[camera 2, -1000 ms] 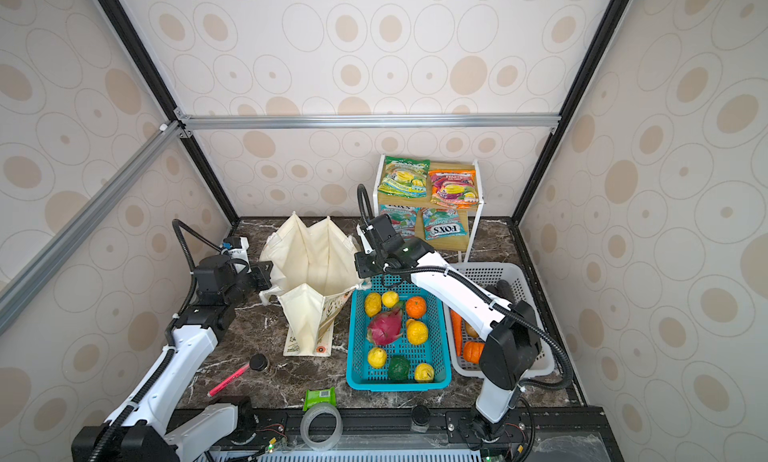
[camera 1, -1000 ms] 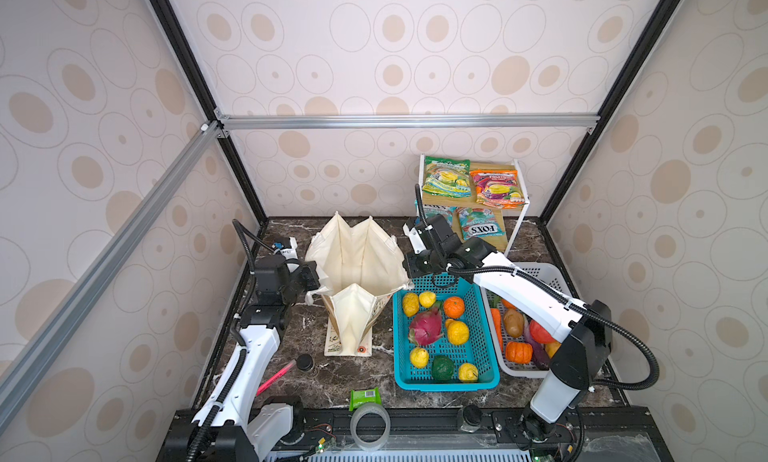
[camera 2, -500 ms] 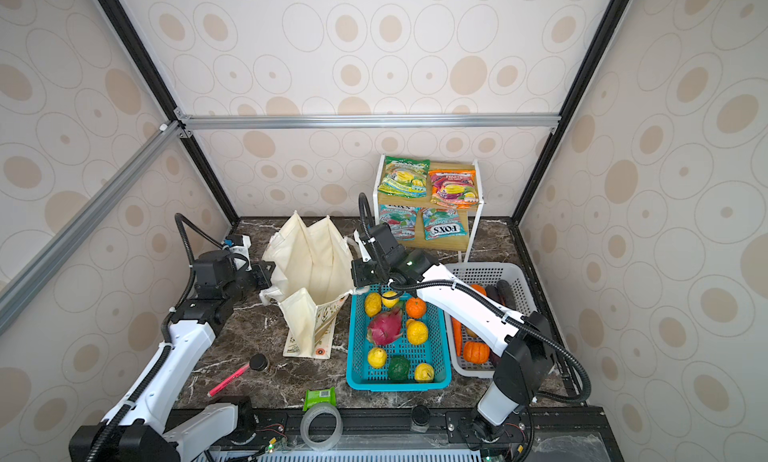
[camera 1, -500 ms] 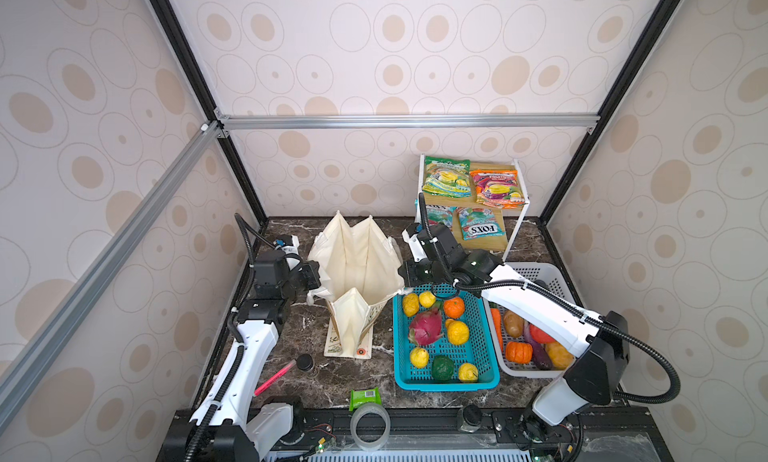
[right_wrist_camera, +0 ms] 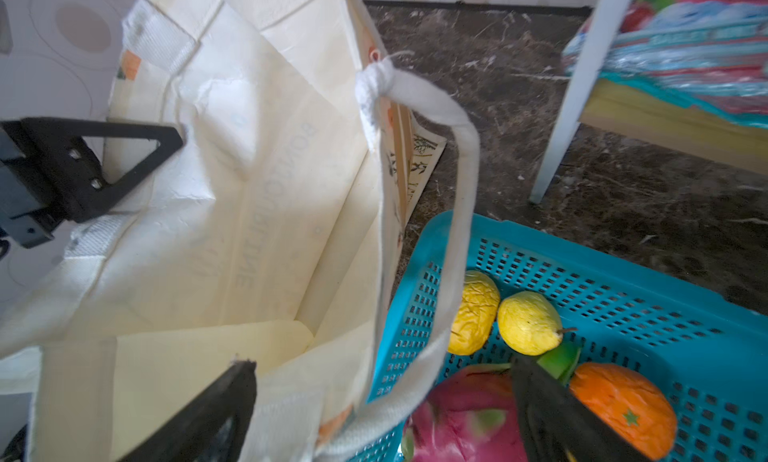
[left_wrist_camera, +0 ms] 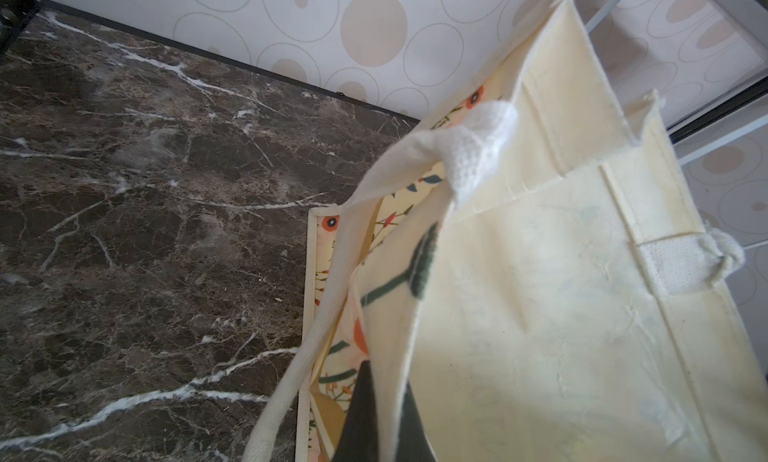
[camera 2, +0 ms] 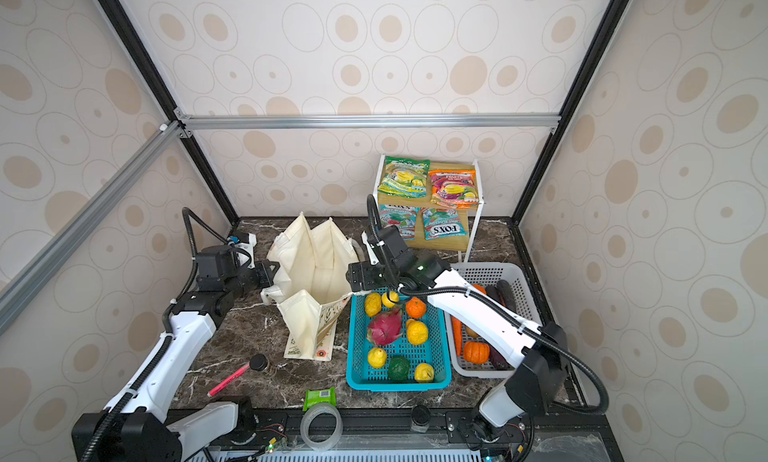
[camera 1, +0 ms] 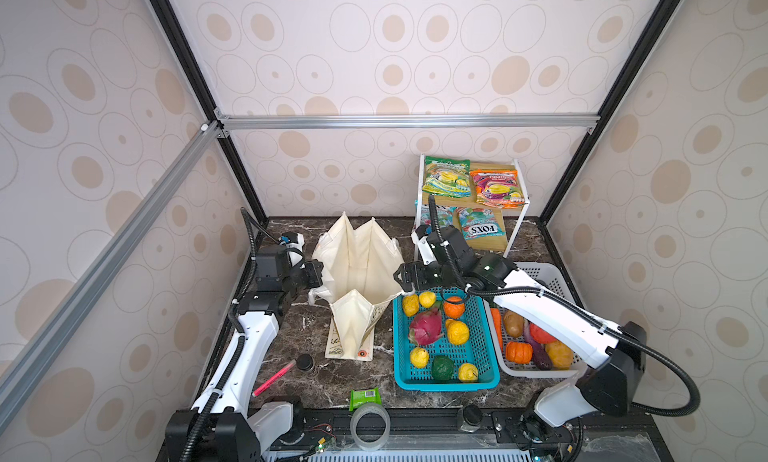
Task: Place the food into the grocery bag and tie it
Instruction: 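Release the handle with the right gripper and lower it onto the dragon fruit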
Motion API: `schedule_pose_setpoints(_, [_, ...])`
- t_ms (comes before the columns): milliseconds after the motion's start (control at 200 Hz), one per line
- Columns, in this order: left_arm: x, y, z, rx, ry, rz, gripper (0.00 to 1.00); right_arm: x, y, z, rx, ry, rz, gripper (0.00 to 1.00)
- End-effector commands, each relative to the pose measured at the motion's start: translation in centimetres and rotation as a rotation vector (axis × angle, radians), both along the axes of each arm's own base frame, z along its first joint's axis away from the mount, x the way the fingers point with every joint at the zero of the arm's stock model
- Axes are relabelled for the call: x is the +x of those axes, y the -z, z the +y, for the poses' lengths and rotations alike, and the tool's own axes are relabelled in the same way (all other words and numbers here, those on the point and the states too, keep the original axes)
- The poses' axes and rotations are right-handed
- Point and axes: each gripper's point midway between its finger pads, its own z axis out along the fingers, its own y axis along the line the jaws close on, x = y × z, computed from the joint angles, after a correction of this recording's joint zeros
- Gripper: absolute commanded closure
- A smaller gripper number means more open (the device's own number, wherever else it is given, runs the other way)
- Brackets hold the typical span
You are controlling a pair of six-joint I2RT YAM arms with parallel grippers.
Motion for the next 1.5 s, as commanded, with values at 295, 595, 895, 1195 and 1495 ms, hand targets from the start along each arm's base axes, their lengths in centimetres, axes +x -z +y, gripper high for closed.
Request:
schedule_pose_setpoints(295, [-0.8,0.3,0.0,0.099,0.07,0.011,1.0,-5.9,7.7,-7.6,0.042,0.219,0.213,0.0])
schedule_pose_setpoints(595, [-1.0,-0.1,-0.2,0.091,0.074,-0.043,1.0,-6.4,13.5,-4.7,-0.028,0.245,0.413,0.0])
schedule_pose_setpoints(895, [-0.9,0.0,-0.4,0.069,0.077,-0.046,1.0,-5.9,17.1,-4.9,-0.109,0.372,0.407,0.0])
schedule_pose_setpoints(1195, [-0.8,0.6,0.2,0.102,0.049,-0.036,1.0,-5.3,18.9,-3.2,-0.117,0.329,0.41,0.0])
schedule_pose_setpoints(1495, [-1.0,0.7,0.5,0.113,0.036,-0.033,1.0,-4.1,21.6,-3.4,-0.267,0.31,0.386,0.0])
